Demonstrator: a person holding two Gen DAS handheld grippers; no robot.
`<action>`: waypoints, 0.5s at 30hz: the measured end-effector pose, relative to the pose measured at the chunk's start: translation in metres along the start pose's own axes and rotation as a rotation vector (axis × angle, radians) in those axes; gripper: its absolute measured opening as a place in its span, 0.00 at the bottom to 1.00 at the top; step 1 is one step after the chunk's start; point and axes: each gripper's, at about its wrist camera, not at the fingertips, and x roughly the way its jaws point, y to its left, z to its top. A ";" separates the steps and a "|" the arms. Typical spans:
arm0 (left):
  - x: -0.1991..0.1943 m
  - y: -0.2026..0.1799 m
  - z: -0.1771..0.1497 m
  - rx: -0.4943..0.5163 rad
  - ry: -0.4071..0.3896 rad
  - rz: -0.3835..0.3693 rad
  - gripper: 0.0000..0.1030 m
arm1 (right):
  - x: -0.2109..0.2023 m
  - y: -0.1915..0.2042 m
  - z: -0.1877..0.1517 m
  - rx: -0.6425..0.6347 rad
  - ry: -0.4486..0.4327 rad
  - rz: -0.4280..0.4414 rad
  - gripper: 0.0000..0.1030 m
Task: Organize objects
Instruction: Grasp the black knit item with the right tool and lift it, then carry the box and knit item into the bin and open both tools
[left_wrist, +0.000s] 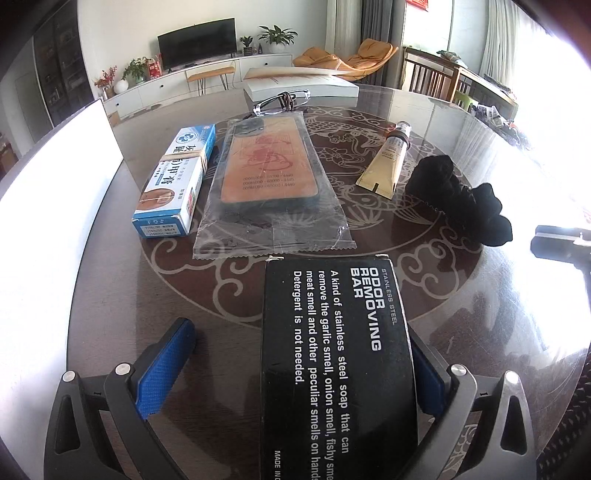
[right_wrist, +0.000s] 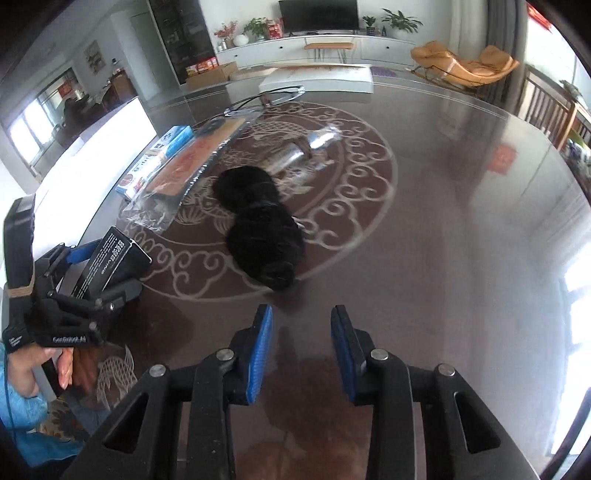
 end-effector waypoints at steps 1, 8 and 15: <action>0.000 0.000 0.000 0.001 0.002 0.000 1.00 | -0.004 -0.003 0.002 0.038 -0.007 0.010 0.64; -0.005 0.001 0.000 0.049 0.074 -0.061 0.93 | 0.019 0.064 0.041 -0.124 -0.005 -0.005 0.79; -0.030 0.007 -0.007 0.028 -0.006 -0.124 0.56 | 0.042 0.082 0.036 -0.203 0.032 -0.032 0.36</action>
